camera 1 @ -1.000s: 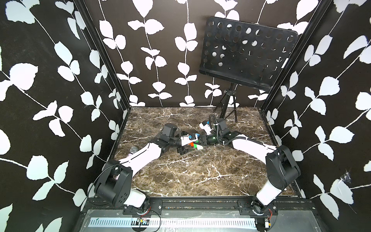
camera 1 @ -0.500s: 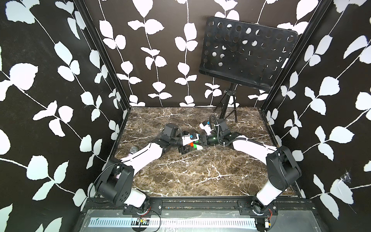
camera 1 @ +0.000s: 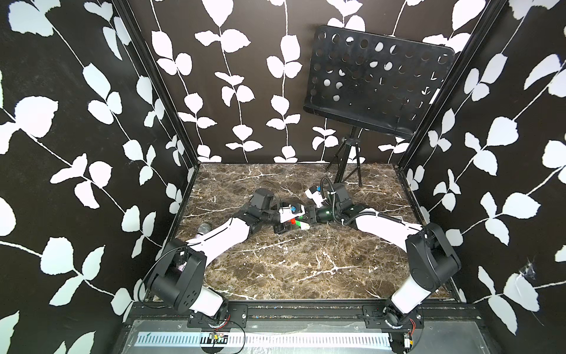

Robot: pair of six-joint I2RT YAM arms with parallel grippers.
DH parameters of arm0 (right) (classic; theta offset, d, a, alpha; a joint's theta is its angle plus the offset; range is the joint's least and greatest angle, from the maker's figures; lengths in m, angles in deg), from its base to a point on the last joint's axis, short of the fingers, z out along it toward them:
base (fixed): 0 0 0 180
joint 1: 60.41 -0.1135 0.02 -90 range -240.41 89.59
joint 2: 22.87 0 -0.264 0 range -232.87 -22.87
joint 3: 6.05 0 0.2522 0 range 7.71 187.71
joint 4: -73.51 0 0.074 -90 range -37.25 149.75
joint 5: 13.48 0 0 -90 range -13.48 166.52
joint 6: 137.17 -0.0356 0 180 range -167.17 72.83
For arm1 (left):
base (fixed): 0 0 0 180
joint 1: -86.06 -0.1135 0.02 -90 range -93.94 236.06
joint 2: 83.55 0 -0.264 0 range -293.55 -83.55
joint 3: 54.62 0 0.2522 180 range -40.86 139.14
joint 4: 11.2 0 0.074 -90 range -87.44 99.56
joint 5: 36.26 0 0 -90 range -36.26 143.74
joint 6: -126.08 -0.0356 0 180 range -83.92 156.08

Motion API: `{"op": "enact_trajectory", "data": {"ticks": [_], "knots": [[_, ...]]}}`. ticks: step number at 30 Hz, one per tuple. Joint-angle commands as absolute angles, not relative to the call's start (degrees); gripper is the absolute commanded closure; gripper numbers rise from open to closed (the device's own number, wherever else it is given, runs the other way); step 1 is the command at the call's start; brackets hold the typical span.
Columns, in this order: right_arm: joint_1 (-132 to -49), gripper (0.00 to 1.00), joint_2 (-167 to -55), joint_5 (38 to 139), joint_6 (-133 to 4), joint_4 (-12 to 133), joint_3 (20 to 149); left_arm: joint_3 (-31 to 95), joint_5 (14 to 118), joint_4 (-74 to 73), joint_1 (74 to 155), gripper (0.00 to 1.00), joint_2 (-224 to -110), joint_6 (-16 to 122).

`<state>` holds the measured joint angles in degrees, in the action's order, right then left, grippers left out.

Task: Assemble the letter y with lego
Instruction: Place the lego brick at the center of the board.

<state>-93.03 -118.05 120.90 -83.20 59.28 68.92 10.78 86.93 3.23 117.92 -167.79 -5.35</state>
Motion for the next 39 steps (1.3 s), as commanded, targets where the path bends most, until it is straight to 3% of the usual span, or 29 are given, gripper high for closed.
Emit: {"op": "enact_trajectory", "data": {"ticks": [1, 3, 9, 12, 18, 26, 39], "knots": [[-93.28, 0.77, -115.48, 122.27, -83.37, 61.8, 68.45, 11.62, 86.69, 1.26, 118.24, 0.43, -166.91, -4.83], [-93.25, 0.72, -115.18, 121.75, -82.88, 61.3, 68.43, 11.53, 86.79, 1.33, 118.22, 0.44, -166.78, -4.75], [-93.1, 0.45, -113.61, 118.7, -82.23, 58.78, 68.9, 11.36, 85.78, 1.25, 118.23, 0.55, -166.61, -2.11], [-92.69, 0.4, -111.8, 116.14, -80.93, 55.27, 70.11, 11.35, 84.98, 1.24, 118.27, 0.55, -166.69, -0.01], [-90.09, 0.37, -106.34, 109.59, -78.83, 49.81, 72.12, 12.09, 82.37, 3.37, 118.29, 0.55, -166.69, 7.79], [-89.33, 0.36, -93.0, 92.72, -77.2, 48.57, 67.06, 16.4, 67.84, 9.92, 118.63, 0.52, -168.46, 31.9], [-89.33, 0.36, -85.76, 90.69, -77.69, 50.14, 57.8, 24.19, 55.47, 20.53, 119.67, 0.51, -177.92, 59.0]]}}
